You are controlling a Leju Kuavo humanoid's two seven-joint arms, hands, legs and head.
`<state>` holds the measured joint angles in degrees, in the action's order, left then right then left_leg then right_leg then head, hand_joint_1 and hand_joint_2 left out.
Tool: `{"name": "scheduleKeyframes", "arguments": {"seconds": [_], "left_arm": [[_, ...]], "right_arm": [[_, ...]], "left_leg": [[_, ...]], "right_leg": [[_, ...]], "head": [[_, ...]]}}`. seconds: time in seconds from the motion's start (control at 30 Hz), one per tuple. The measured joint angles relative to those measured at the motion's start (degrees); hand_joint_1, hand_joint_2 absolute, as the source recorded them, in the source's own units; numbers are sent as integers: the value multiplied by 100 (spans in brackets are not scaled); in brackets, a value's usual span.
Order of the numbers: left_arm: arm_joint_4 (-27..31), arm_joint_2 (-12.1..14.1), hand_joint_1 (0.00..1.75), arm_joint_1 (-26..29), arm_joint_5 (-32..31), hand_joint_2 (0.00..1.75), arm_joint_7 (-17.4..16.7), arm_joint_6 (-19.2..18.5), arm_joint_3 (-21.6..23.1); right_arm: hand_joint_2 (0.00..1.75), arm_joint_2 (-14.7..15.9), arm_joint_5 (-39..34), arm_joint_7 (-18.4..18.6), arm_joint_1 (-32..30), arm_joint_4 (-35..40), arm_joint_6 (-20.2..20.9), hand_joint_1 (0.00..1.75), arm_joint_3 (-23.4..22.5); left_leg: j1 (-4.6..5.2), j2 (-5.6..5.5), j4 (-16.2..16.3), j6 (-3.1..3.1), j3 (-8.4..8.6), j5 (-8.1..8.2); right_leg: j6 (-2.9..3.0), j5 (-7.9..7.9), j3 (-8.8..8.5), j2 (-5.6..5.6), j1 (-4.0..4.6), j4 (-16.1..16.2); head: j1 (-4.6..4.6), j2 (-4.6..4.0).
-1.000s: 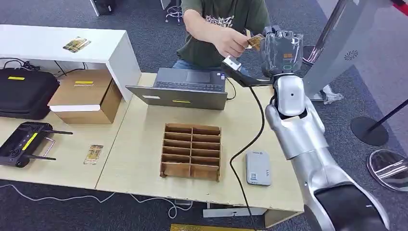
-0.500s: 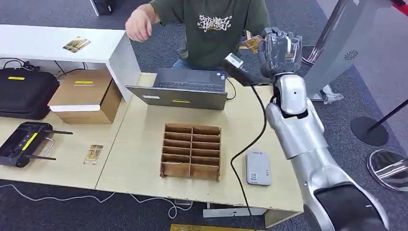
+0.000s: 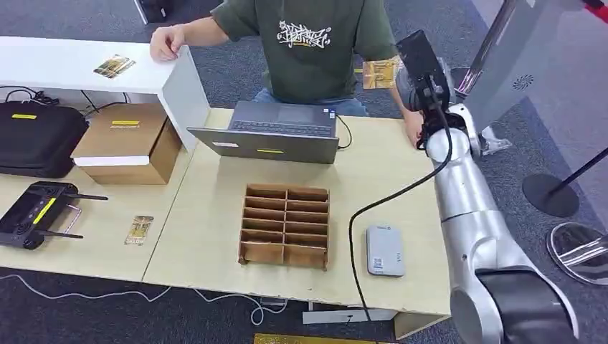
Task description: Pass the card to the sensor for recognition and then transmit it.
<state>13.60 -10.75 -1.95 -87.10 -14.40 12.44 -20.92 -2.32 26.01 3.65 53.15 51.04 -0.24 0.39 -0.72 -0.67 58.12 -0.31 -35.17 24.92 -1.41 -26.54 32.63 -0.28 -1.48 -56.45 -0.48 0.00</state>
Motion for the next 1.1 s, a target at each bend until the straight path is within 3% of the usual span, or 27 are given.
{"name": "scheduleKeyframes", "arguments": {"seconds": [0.33, 0.67, 0.83, 1.1], "left_arm": [[0, -7, 0, 47, 22, 0, -4, 103, -114], [0, -9, 0, 87, 70, 0, -39, 140, -197], [0, -35, 0, 91, 79, 0, -52, 147, -278], [0, -66, 0, 92, 201, 0, -70, 131, -452]], "right_arm": [[175, 102, -129, 57, 209, -494, -240, 175, -2], [175, 582, 63, -2, 192, -842, -516, 175, 0], [175, 830, 93, -127, -130, -851, -645, 175, -24], [175, 946, 57, -330, -1054, -370, -815, 175, -229]], "left_leg": [[0, 0, 3, 0, 0, 0], [1, -1, 6, 2, -2, 1], [1, -1, 7, 2, -3, 2], [0, 0, 6, 5, -3, 5]], "right_leg": [[0, 0, 1, -1, 0, 0], [-4, 2, 1, 0, -1, 1], [-4, 2, 1, 1, -1, 2], [-4, 2, 2, 1, 0, 2]], "head": [[0, 0], [0, 0], [0, 0], [0, 0]]}}
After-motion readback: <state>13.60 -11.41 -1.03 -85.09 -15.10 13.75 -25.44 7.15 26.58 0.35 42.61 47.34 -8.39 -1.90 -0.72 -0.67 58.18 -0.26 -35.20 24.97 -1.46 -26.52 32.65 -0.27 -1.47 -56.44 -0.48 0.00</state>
